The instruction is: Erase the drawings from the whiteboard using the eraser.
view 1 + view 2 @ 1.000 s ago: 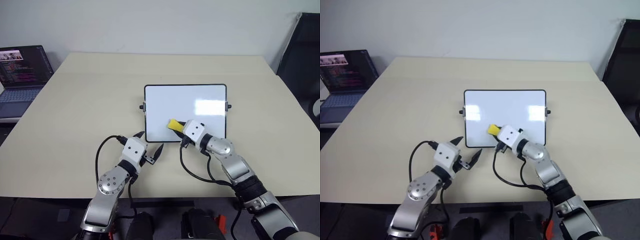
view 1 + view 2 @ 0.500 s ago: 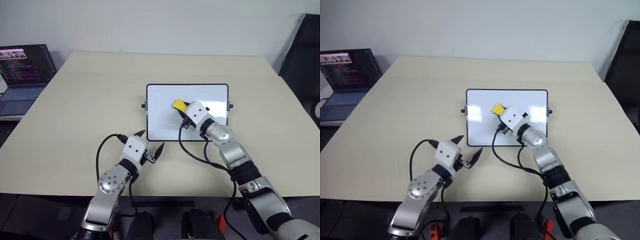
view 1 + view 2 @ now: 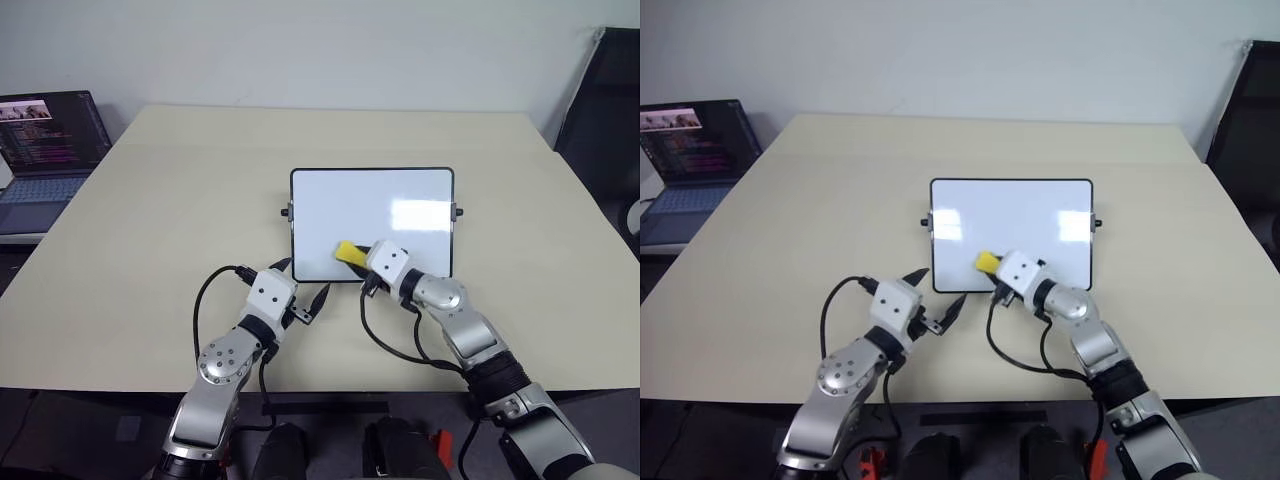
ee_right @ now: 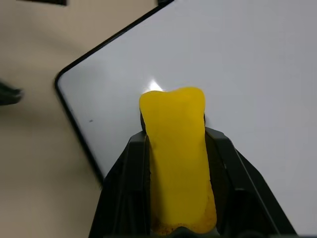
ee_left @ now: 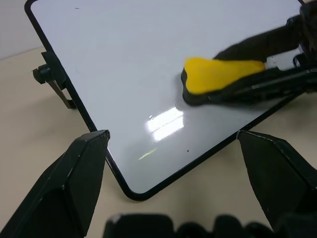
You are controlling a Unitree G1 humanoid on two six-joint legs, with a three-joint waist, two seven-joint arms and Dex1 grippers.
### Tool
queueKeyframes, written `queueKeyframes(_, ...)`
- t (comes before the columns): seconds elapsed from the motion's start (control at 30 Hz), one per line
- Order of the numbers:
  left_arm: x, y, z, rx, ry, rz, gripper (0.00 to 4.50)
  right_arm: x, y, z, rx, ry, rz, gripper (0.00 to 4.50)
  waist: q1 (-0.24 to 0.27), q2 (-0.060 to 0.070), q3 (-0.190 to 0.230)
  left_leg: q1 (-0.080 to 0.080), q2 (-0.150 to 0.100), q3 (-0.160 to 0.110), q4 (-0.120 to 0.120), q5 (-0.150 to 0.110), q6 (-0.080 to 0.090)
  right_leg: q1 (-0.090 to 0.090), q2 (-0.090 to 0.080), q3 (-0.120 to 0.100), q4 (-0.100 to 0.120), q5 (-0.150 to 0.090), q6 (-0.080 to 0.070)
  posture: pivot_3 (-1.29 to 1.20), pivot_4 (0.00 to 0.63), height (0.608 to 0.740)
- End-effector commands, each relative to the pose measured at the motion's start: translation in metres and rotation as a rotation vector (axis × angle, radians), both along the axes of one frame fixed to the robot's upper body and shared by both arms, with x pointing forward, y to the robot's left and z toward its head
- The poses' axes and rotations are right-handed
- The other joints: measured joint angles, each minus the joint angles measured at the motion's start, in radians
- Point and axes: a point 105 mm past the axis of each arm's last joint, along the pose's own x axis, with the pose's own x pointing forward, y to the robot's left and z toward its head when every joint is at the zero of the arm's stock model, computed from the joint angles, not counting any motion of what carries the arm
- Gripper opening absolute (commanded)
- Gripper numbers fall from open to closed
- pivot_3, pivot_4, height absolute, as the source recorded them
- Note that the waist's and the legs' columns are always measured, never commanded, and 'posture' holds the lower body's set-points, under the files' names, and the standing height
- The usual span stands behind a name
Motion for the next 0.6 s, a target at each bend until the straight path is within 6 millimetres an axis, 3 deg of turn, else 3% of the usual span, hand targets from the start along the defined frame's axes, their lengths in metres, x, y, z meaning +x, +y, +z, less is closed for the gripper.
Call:
queueKeyframes(0.03, 0.004, -0.006, 0.014, -0.013, -0.053, -0.034, 4.5, 0.011, -0.017, 0.034, 0.098, -0.078, -0.086, 1.13, 0.002, 0.0, 0.0, -0.001, 0.0, 0.0, 0.0, 0.0, 0.0, 0.0, 0.0, 0.0, 0.0, 0.0, 0.0, 0.0, 0.15, 0.74)
queueKeyframes(0.13, 0.012, -0.009, 0.019, -0.023, -0.072, -0.062, 4.5, 0.005, -0.031, 0.053, 0.202, -0.088, -0.119, 1.13, 0.004, 0.0, 0.0, -0.003, 0.0, 0.001, -0.001, 0.0, 0.0, -0.001, 0.0, -0.001, -0.001, 0.0, 0.001, 0.0, 0.15, 0.74)
queueKeyframes(0.27, 0.014, -0.027, 0.03, -0.099, -0.072, -0.207, 4.5, -0.01, -0.057, 0.068, 0.219, -0.094, -0.172, 1.13, 0.005, 0.0, 0.0, -0.004, 0.0, 0.0, -0.002, -0.001, -0.002, -0.002, 0.0, -0.002, -0.002, -0.001, 0.001, 0.0, 0.15, 0.74)
queueKeyframes(0.43, 0.01, -0.052, 0.046, -0.132, -0.077, -0.44, 4.5, -0.03, -0.123, 0.082, 0.222, -0.077, -0.409, 1.13, 0.007, 0.0, 0.0, -0.005, -0.001, 0.0, -0.001, -0.002, -0.003, -0.002, 0.0, -0.002, -0.002, -0.002, 0.002, 0.0, 0.15, 0.74)
queueKeyframes(0.6, 0.003, -0.073, 0.042, -0.132, -0.031, -0.644, 4.5, -0.049, -0.17, 0.077, 0.219, 0.003, -0.579, 1.13, 0.0, 0.0, 0.0, -0.004, -0.001, 0.001, -0.001, -0.002, -0.003, -0.002, 0.0, -0.002, -0.002, -0.002, 0.002, 0.0, 0.15, 0.74)
